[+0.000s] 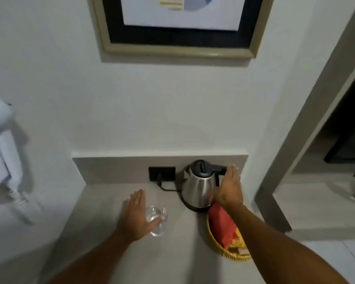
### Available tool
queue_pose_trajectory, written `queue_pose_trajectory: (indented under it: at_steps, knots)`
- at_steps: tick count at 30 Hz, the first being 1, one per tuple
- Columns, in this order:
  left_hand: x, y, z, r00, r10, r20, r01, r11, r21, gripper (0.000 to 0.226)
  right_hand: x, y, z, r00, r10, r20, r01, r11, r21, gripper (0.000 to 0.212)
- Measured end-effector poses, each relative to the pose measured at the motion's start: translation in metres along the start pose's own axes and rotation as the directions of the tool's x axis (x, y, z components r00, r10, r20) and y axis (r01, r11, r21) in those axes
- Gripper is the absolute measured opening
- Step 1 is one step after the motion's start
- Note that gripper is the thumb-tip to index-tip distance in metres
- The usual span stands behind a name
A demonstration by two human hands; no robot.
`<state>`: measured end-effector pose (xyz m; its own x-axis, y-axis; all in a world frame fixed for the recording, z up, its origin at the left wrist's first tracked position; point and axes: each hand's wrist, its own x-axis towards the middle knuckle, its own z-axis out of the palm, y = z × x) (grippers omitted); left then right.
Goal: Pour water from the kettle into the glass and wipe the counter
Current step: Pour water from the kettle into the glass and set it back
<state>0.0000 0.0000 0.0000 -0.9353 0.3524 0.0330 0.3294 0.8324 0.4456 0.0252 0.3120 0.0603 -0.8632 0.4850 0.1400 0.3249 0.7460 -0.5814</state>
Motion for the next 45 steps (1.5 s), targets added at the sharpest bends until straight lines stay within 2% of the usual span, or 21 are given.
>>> queue_pose_trajectory:
  at_steps: [3, 5, 6, 8, 12, 15, 18, 20, 25, 27, 30, 34, 38, 41, 45]
  knots:
    - [-0.021, -0.019, 0.036, 1.0, -0.019, 0.005, 0.019, 0.994, -0.111, 0.122, 0.007, 0.018, 0.006, 0.965, 0.251, -0.078, -0.224, 0.941, 0.253, 0.057]
    - [-0.03, -0.022, 0.052, 0.999, -0.035, -0.008, 0.031, 0.949, -0.313, 0.099, 0.014, 0.027, 0.009, 0.927, 0.373, -0.048, -0.338, 0.882, 0.327, 0.069]
    - [-0.029, -0.02, 0.055, 0.998, -0.062, -0.007, 0.055, 0.917, -0.394, 0.096, 0.018, 0.031, 0.012, 0.915, 0.404, -0.022, -0.372, 0.86, 0.349, 0.075]
    - [-0.024, -0.017, 0.056, 0.99, -0.139, -0.008, 0.121, 0.882, -0.456, 0.096, 0.029, 0.033, 0.018, 0.908, 0.419, -0.019, -0.377, 0.835, 0.401, 0.074]
    - [-0.014, -0.02, 0.071, 0.958, -0.282, 0.05, 0.267, 0.819, -0.508, 0.084, 0.048, 0.036, 0.029, 0.89, 0.455, -0.02, -0.39, 0.783, 0.485, 0.043]
    - [-0.007, -0.024, 0.076, 0.946, -0.321, 0.045, 0.298, 0.805, -0.513, 0.08, 0.062, 0.039, 0.035, 0.874, 0.485, 0.037, -0.432, 0.739, 0.516, 0.03]
    - [-0.006, -0.026, 0.078, 0.948, -0.314, 0.059, 0.298, 0.805, -0.512, 0.08, 0.074, 0.036, 0.038, 0.848, 0.526, 0.061, -0.473, 0.702, 0.532, 0.034]
    - [-0.005, -0.027, 0.077, 0.946, -0.32, 0.055, 0.298, 0.789, -0.537, 0.075, 0.077, 0.03, 0.037, 0.854, 0.517, 0.058, -0.47, 0.717, 0.515, 0.036]
    - [-0.003, -0.022, 0.075, 0.94, -0.336, 0.055, 0.302, 0.748, -0.591, 0.082, 0.075, -0.001, 0.028, 0.927, 0.37, 0.055, -0.357, 0.829, 0.43, 0.018]
    - [-0.003, -0.022, 0.075, 0.942, -0.333, 0.051, 0.294, 0.738, -0.608, 0.083, 0.071, -0.021, 0.022, 0.971, 0.24, 0.018, -0.231, 0.905, 0.357, 0.016]
    - [-0.004, -0.021, 0.075, 0.942, -0.335, 0.039, 0.286, 0.733, -0.617, 0.082, 0.059, -0.052, 0.016, 0.999, -0.046, -0.026, 0.05, 0.977, 0.209, 0.017]
    - [-0.006, -0.019, 0.077, 0.945, -0.328, 0.001, 0.257, 0.738, -0.623, 0.079, 0.04, -0.092, 0.014, 0.937, -0.349, 0.005, 0.349, 0.937, -0.007, 0.018]
    - [-0.008, -0.02, 0.075, 0.95, -0.314, -0.009, 0.241, 0.749, -0.616, 0.071, 0.021, -0.118, 0.018, 0.822, -0.566, 0.056, 0.569, 0.818, -0.083, 0.01]
    - [-0.008, -0.019, 0.071, 0.947, -0.322, 0.007, 0.255, 0.735, -0.629, 0.067, 0.012, -0.127, 0.02, 0.749, -0.656, 0.091, 0.662, 0.735, -0.149, 0.005]
    - [-0.008, -0.016, 0.066, 0.949, -0.315, 0.021, 0.255, 0.725, -0.64, 0.068, 0.006, -0.139, 0.017, 0.692, -0.714, 0.107, 0.718, 0.663, -0.212, 0.004]
